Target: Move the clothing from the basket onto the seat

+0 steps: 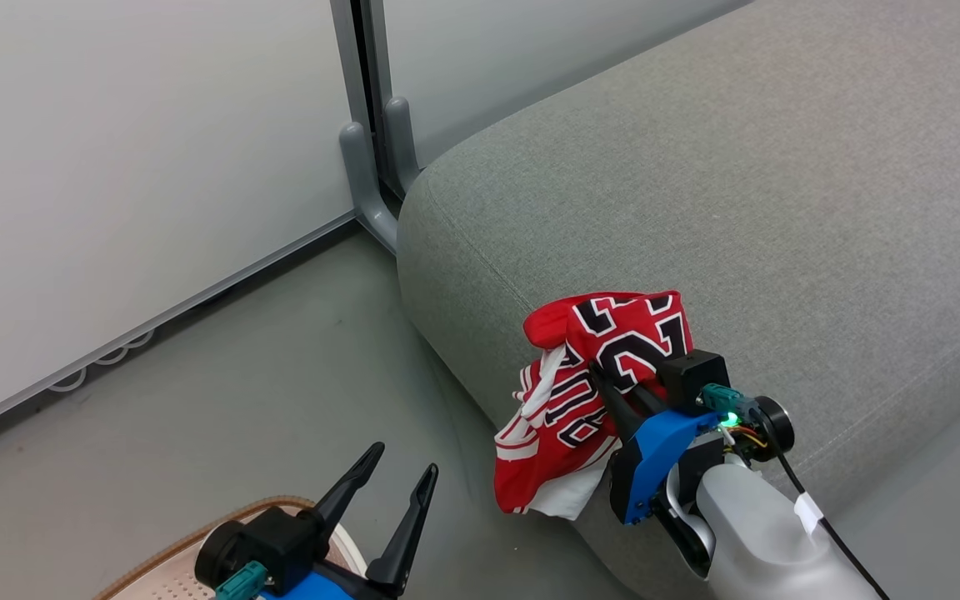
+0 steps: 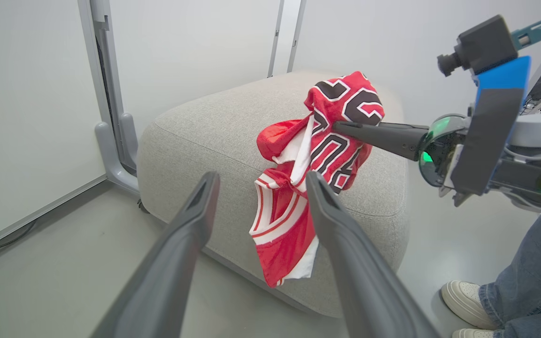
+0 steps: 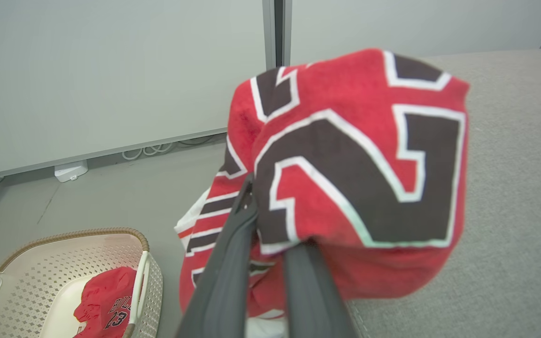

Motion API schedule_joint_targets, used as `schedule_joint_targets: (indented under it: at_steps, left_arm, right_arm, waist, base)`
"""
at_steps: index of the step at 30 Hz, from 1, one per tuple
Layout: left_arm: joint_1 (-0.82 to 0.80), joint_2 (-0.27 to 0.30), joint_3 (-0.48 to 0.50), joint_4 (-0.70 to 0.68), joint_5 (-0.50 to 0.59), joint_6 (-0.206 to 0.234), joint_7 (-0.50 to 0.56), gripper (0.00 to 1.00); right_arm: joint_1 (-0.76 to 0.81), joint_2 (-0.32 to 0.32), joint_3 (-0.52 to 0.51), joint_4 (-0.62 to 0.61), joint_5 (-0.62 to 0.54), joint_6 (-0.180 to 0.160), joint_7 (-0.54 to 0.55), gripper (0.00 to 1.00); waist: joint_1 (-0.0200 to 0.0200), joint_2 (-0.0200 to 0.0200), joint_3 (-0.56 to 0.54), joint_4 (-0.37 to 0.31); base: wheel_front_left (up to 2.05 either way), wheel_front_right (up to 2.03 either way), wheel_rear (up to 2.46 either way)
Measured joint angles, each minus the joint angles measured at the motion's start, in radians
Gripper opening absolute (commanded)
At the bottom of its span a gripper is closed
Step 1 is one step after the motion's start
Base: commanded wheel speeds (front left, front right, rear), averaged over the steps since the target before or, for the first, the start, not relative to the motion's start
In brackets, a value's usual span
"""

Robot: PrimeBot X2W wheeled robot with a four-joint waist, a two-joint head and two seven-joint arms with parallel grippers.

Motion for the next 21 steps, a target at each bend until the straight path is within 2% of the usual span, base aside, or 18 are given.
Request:
schedule_joint_targets:
  at_steps: [10, 16, 21]
  left_arm:
    - [-0.009, 0.017, 0.011, -0.007, 0.005, 0.0, 0.0, 1.0]
    - [-0.061, 0.039, -0.002, -0.035, 0.026, 0.0, 0.0, 1.0]
    - [-0.125, 0.067, -0.02, -0.065, 0.041, 0.0, 0.0, 1.0]
  right_arm:
    - [-0.014, 0.0, -0.036, -0.007, 0.029, 0.0, 0.011, 0.0]
    - [-0.162, -0.023, -0.156, 0.042, 0.011, 0.0, 0.033, 0.0]
    - [-0.302, -0.096, -0.272, 0.056, 0.033, 0.0, 0.054, 0.0]
  waist:
    - [0.0, 0.0, 0.034, -0.003]
    - [0.0, 0.0, 0.103, 0.015]
    - [0.0001, 0.0, 0.191, 0.05]
  base:
    - [0.0, 0.0, 0.0]
    - [0.0, 0.0, 0.0]
    - [0.0, 0.0, 0.0]
